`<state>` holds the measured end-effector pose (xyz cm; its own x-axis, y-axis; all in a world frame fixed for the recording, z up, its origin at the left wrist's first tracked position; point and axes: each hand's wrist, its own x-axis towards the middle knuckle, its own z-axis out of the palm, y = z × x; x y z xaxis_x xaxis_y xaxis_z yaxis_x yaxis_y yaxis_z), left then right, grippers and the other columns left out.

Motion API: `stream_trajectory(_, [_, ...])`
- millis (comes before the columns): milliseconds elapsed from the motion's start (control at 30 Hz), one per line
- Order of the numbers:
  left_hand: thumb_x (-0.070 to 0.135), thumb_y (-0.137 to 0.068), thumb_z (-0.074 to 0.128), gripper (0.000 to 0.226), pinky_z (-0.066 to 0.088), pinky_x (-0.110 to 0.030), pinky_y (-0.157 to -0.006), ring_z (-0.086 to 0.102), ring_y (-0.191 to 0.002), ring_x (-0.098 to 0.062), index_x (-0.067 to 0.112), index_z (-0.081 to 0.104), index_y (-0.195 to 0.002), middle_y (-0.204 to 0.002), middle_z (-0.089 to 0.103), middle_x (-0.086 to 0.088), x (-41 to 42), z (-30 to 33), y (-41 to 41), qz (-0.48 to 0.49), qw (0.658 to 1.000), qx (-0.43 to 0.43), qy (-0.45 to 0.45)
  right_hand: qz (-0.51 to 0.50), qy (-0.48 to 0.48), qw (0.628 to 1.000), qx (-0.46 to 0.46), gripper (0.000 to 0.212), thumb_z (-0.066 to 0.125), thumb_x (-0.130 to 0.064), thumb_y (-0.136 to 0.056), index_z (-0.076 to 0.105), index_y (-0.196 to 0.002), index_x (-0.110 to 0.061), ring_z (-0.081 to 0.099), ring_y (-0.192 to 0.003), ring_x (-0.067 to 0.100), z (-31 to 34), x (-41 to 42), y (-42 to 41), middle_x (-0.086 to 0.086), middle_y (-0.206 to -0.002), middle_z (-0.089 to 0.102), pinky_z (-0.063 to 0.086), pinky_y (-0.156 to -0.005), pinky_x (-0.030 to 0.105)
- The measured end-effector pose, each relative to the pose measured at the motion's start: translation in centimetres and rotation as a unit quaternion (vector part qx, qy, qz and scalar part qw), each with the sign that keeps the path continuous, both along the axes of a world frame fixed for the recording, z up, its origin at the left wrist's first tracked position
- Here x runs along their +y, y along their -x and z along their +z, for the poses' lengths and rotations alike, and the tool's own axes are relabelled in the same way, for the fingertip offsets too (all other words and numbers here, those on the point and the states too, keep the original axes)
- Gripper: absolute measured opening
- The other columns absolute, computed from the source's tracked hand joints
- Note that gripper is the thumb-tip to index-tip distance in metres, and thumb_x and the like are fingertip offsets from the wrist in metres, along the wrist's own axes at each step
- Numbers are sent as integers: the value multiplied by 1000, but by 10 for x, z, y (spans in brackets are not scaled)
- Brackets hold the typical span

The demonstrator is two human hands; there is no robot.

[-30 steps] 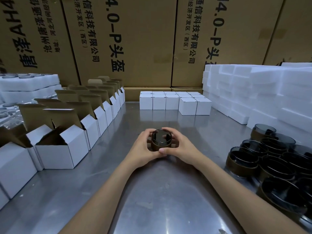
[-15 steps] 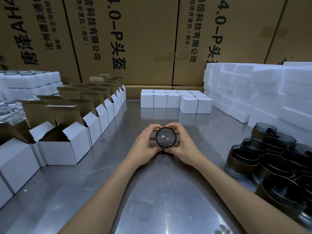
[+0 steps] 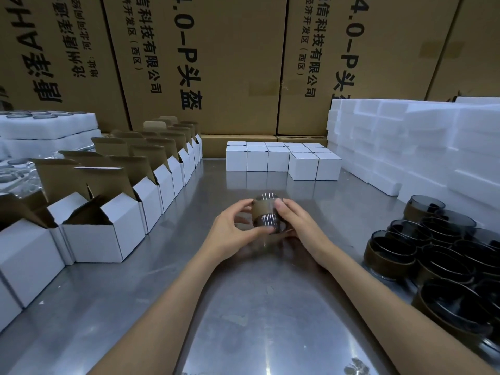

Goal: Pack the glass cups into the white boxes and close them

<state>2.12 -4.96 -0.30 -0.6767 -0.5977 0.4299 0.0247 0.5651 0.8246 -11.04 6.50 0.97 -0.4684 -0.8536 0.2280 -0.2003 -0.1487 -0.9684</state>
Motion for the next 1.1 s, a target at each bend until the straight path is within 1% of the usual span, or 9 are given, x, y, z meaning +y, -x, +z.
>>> stream_trajectory(67, [46,-63,84,48,51,-18,-82,66,-93,-4,26,67,-104,-100,71,10,-1,2,-1,3,999,8,-43,18,-29,999,-2,67,53,-63,-78,62,-115,-9,64,-91,28,1,2,2,18,-108,66,49,-83,43])
stream_trajectory(167, [60,-59,71,46,51,-16,-74,69,-81,-5,23,72,-87,-84,74,8,0,4,-2,-6,995,26,-101,47,-52,997,28,72,58,-66,-76,64,-108,-2,61,-86,25,0,4,5,16,-98,68,48,-89,46])
stream_trajectory(300, [78,-57,68,58,54,-25,-69,70,-68,-13,22,74,-68,-72,72,1,0,6,-2,2,989,10,-148,41,-88,993,63,67,52,-76,-69,66,-87,-12,66,-72,13,0,3,3,9,-74,73,52,-78,24])
stream_trajectory(400, [83,-56,61,63,51,-24,-68,68,-63,-12,22,73,-64,-68,72,2,-1,7,-2,16,988,-8,-152,36,-112,990,83,72,48,-83,-63,62,-81,-15,67,-68,10,1,2,2,8,-69,73,49,-76,23])
stream_trajectory(533, [71,-58,63,60,53,-31,-75,69,-68,-14,14,74,-75,-73,72,-1,2,8,-4,2,987,-10,-160,33,-100,992,73,67,53,-78,-66,66,-82,-14,69,-73,14,1,4,2,9,-74,73,51,-82,29])
stream_trajectory(667, [33,-71,79,34,51,-21,-87,67,-99,-9,22,71,-102,-101,74,6,-2,8,-8,-44,989,13,-143,43,-59,996,47,43,67,-47,-81,67,-114,-20,66,-105,22,0,7,7,4,-107,72,48,-99,39])
stream_trajectory(800, [-5,-66,80,61,49,-14,-83,62,-107,-1,30,60,-112,-116,66,10,-6,6,-10,-94,983,30,-152,59,-49,996,37,58,77,-10,-77,54,-129,-23,62,-113,16,0,8,11,3,-116,69,46,-101,30])
stream_trajectory(933, [-6,-66,80,66,48,-14,-87,61,-113,-8,34,57,-113,-118,65,6,-9,3,-8,-87,989,27,-119,55,-51,996,48,65,77,-3,-75,50,-131,-21,63,-110,18,-2,6,11,7,-118,67,47,-99,29])
stream_trajectory(1100, [14,-67,86,81,43,-19,-96,52,-120,-8,26,47,-136,-134,50,5,-3,2,-7,-21,999,-24,-3,25,-31,998,55,58,80,-5,-73,54,-116,-35,67,-91,6,-5,3,9,2,-108,69,49,-76,12])
